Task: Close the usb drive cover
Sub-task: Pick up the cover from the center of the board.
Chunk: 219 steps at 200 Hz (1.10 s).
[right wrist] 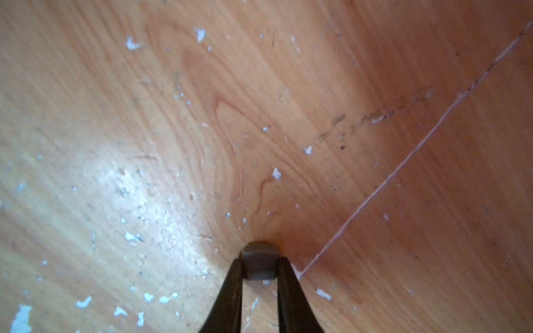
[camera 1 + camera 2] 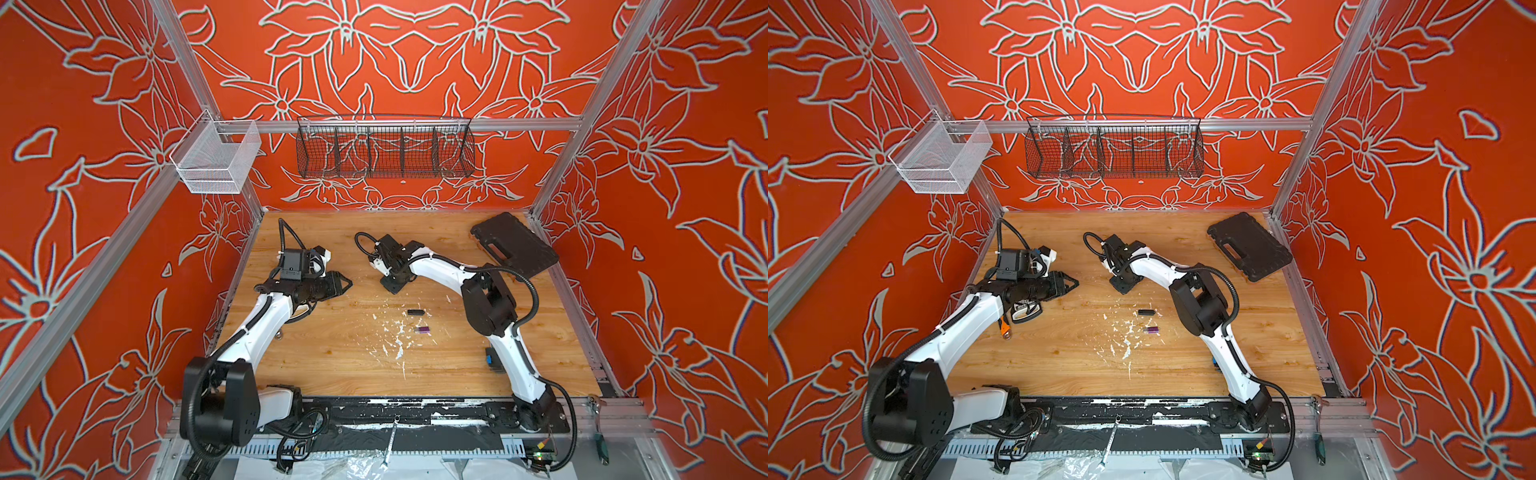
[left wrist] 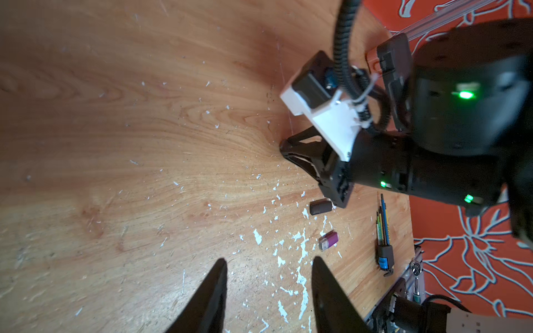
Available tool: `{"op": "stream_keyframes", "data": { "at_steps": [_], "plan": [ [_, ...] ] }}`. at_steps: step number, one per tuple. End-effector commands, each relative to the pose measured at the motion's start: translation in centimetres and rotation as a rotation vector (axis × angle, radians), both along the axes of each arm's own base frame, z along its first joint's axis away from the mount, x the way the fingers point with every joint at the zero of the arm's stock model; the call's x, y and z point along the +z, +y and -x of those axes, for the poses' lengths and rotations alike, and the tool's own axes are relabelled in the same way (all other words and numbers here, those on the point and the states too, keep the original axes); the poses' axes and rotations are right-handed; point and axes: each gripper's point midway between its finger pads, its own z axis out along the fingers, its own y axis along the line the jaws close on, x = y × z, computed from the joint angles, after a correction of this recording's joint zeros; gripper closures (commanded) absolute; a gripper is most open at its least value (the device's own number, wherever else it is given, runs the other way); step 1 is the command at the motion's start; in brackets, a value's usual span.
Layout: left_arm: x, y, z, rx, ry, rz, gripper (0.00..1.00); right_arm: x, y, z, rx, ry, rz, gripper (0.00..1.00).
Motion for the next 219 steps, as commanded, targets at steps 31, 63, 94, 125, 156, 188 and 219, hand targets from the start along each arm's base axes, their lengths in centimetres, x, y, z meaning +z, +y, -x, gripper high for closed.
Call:
{"op": "stream_keyframes", "data": {
  "at_steps": [31, 63, 94, 125, 156, 188, 219],
  "plan": [
    [-1.8, -1.4, -0.1, -0.049, 0.087, 0.130, 0.55, 3.9, 2.0, 1.5, 0.234, -0.078, -0.137, 0.84],
    [-2.3, -2.6, -0.3, -0.103, 0.098, 0.219, 0.55, 5.0, 3.1, 3.3, 0.360, -0.074, -0.231, 0.84],
    [-2.8, -3.5, -0.7, -0.148, 0.111, 0.281, 0.57, 5.8, 4.1, 4.3, 0.439, -0.072, -0.302, 0.84],
    [-3.4, -3.9, -1.2, -0.165, 0.128, 0.299, 0.57, 6.1, 4.4, 4.8, 0.478, -0.062, -0.323, 0.84],
    [-3.7, -5.3, -1.5, -0.226, 0.141, 0.299, 0.58, 6.8, 4.9, 6.1, 0.539, -0.050, -0.375, 0.83],
    [-3.5, -6.0, -2.1, -0.259, 0.155, 0.316, 0.60, 7.0, 4.9, 6.8, 0.580, -0.051, -0.392, 0.83],
    [-4.0, -6.5, -2.1, -0.289, 0.189, 0.333, 0.61, 7.3, 4.9, 7.0, 0.593, -0.049, -0.402, 0.83]
  ]
}}
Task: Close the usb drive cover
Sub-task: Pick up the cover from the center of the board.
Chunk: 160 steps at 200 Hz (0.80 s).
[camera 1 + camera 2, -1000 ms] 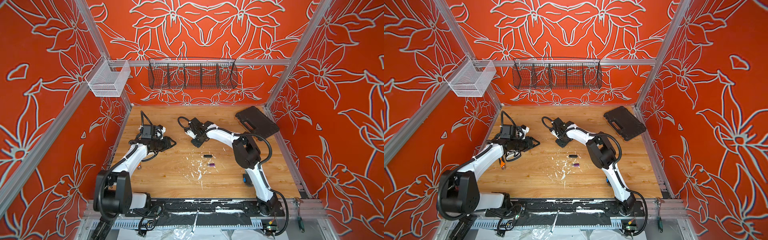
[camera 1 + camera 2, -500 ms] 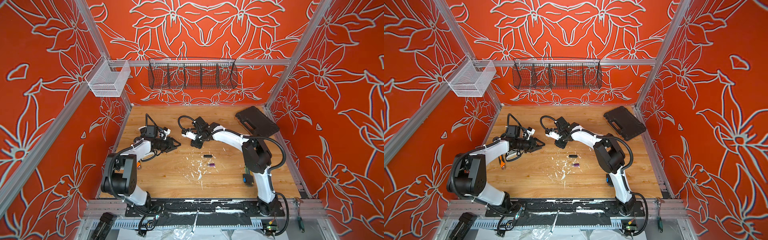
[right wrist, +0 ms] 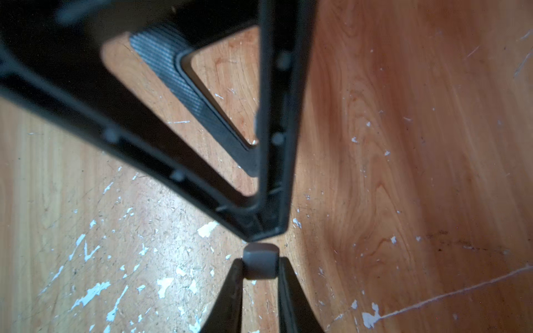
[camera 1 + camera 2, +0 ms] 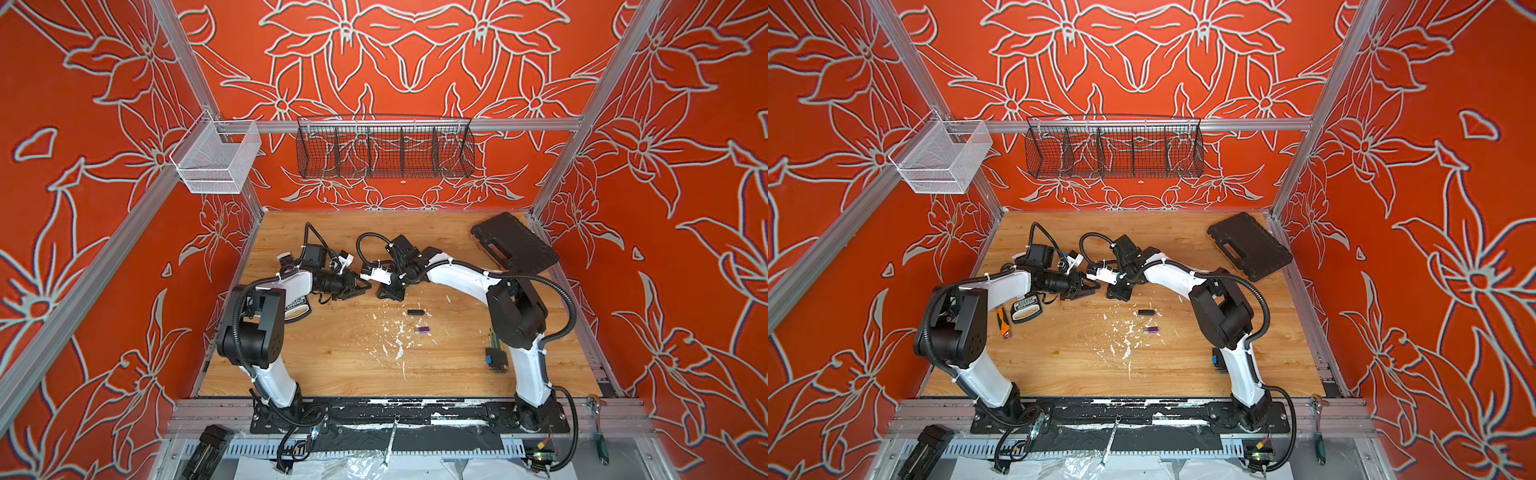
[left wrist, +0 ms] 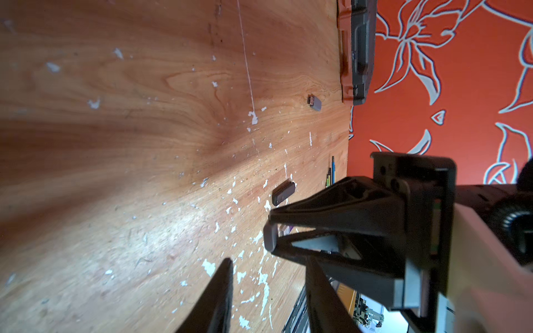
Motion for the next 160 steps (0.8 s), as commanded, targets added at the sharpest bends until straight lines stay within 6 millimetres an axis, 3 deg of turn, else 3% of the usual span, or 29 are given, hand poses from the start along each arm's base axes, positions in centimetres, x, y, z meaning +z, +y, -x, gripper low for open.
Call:
{"op": "stream_keyframes", "data": {
  "at_steps": [1, 83, 160],
  "plan": [
    [-0.2, -0.6, 0.5, -0.052, 0.032, 0.031, 0.61, 1.7, 0.5, 1.0, 0.070, -0.017, -0.052, 0.83],
    [-0.2, -2.1, 0.8, -0.111, 0.066, 0.073, 0.64, 2.4, 0.7, 0.8, 0.087, -0.048, -0.066, 0.83],
    [-0.2, -2.3, 1.0, -0.132, 0.091, 0.082, 0.68, 3.0, 0.9, 0.9, 0.116, -0.091, -0.077, 0.83]
  ]
}}
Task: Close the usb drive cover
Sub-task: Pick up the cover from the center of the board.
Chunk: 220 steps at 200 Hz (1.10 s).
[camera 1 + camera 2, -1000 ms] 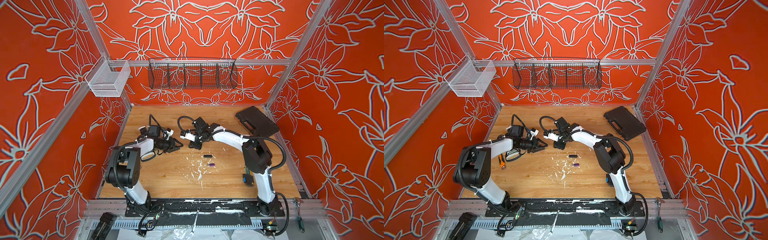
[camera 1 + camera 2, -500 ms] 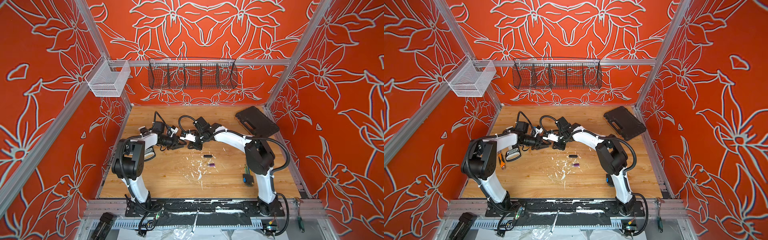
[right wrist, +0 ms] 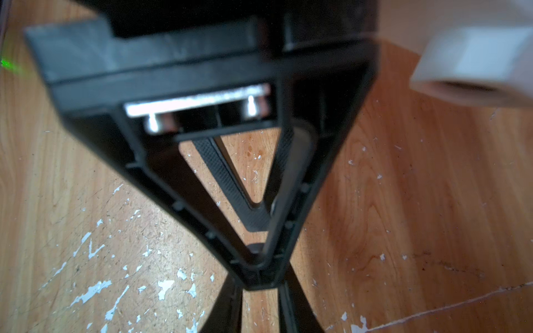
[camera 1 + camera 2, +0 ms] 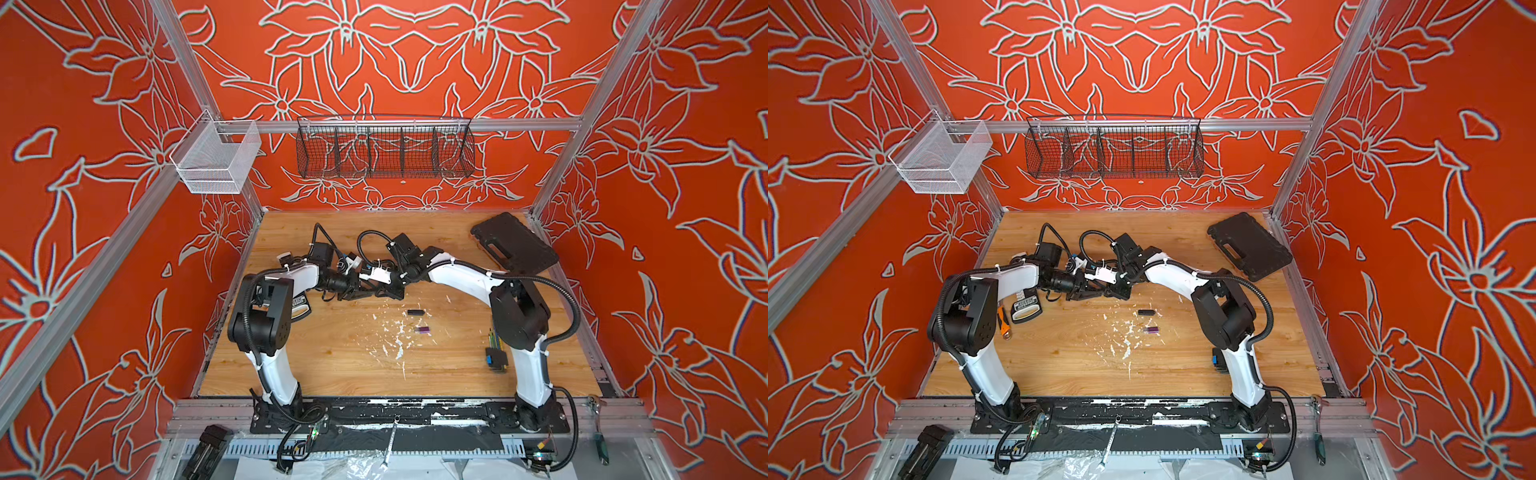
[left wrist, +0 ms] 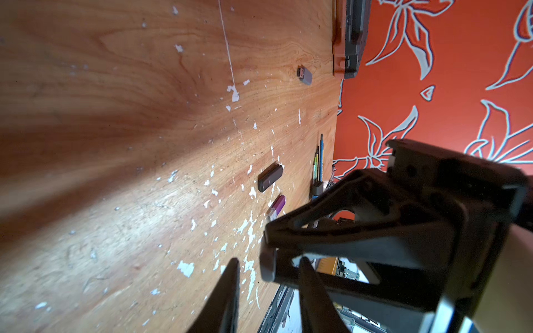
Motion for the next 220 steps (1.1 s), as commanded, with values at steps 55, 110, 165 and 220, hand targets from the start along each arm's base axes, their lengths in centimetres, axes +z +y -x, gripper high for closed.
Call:
{"op": "stream_keyframes", "data": {
  "at_steps": [55, 110, 165, 220],
  "plan": [
    [0.2, -0.6, -0.1, -0.029, 0.015, 0.029, 0.73, 2.5, 0.7, 0.6, 0.045, -0.051, -0.069, 0.84],
    [0.8, -0.7, -0.4, -0.025, 0.003, 0.046, 0.81, 2.8, 1.1, 0.7, 0.052, -0.050, -0.088, 0.84],
    [1.2, -0.8, -0.3, -0.029, 0.000, 0.063, 0.92, 2.6, 1.3, 0.4, 0.042, -0.052, -0.092, 0.84],
    [1.5, -0.9, -0.2, -0.032, -0.004, 0.073, 1.00, 2.5, 1.2, 0.5, 0.051, -0.049, -0.078, 0.82]
  ]
}}
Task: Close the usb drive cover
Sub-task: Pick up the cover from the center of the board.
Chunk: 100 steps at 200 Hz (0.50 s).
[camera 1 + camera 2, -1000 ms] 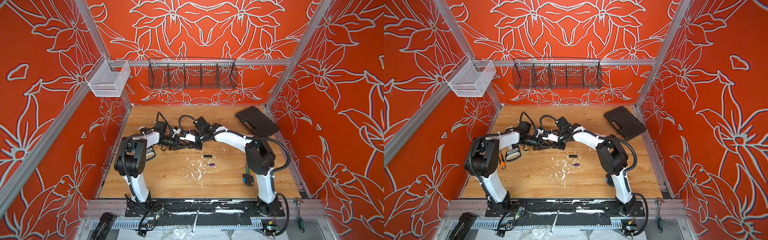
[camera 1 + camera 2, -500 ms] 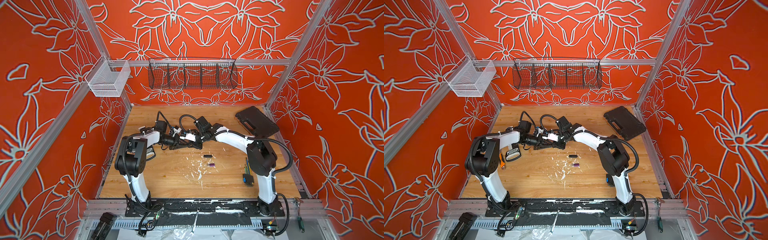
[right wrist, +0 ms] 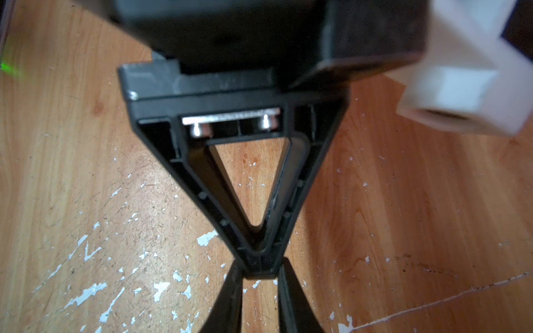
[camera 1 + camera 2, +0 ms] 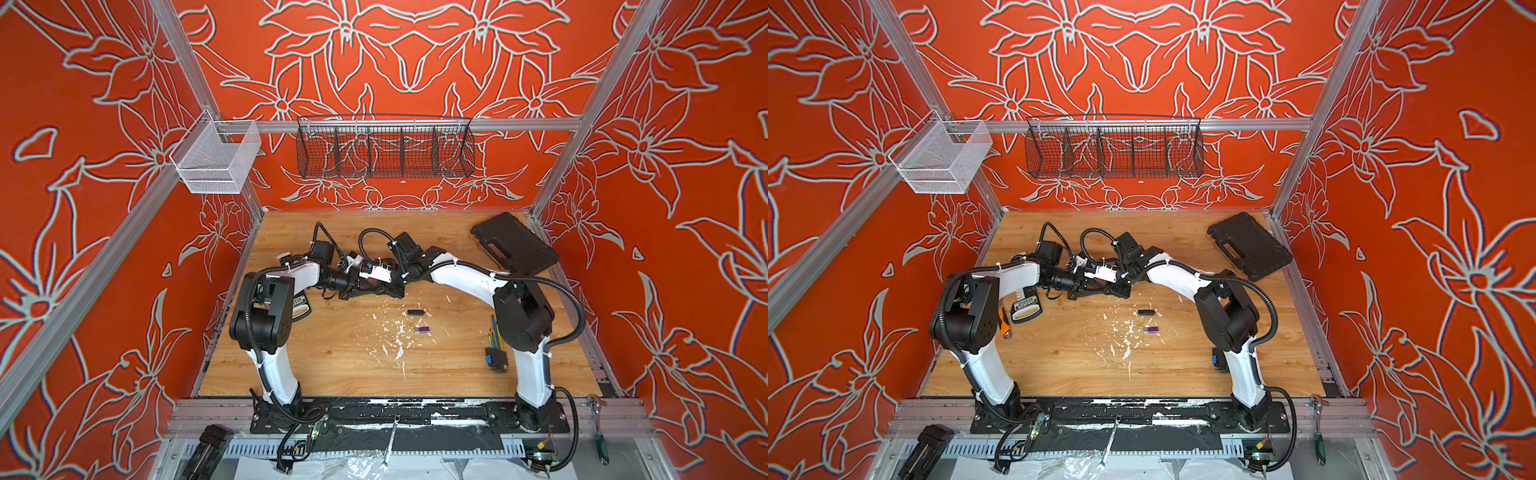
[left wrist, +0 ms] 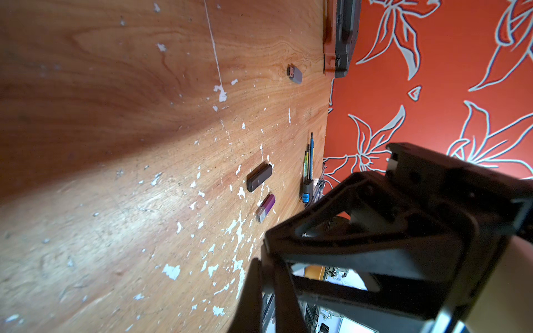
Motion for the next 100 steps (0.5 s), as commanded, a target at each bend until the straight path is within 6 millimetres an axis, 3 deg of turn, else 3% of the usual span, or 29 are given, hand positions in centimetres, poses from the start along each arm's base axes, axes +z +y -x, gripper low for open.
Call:
{"op": "stream_keyframes", "data": {
  "at_steps": [1, 27, 59, 100],
  "plan": [
    [0.8, -0.5, 0.1, -0.024, -0.021, 0.034, 1.00, 1.4, 0.9, 0.7, 0.044, -0.011, -0.048, 0.81],
    [1.1, -0.4, 0.1, -0.022, -0.040, 0.026, 1.00, 1.2, 0.1, 0.1, 0.013, -0.031, -0.017, 0.71],
    [2.1, -0.4, -0.2, -0.003, -0.078, 0.016, 1.00, 3.0, -0.9, 0.1, 0.002, -0.015, -0.105, 0.60],
    [3.4, -0.4, -0.3, 0.005, -0.144, -0.025, 1.00, 3.5, -3.1, -1.1, -0.104, -0.026, -0.119, 0.54]
  ]
}}
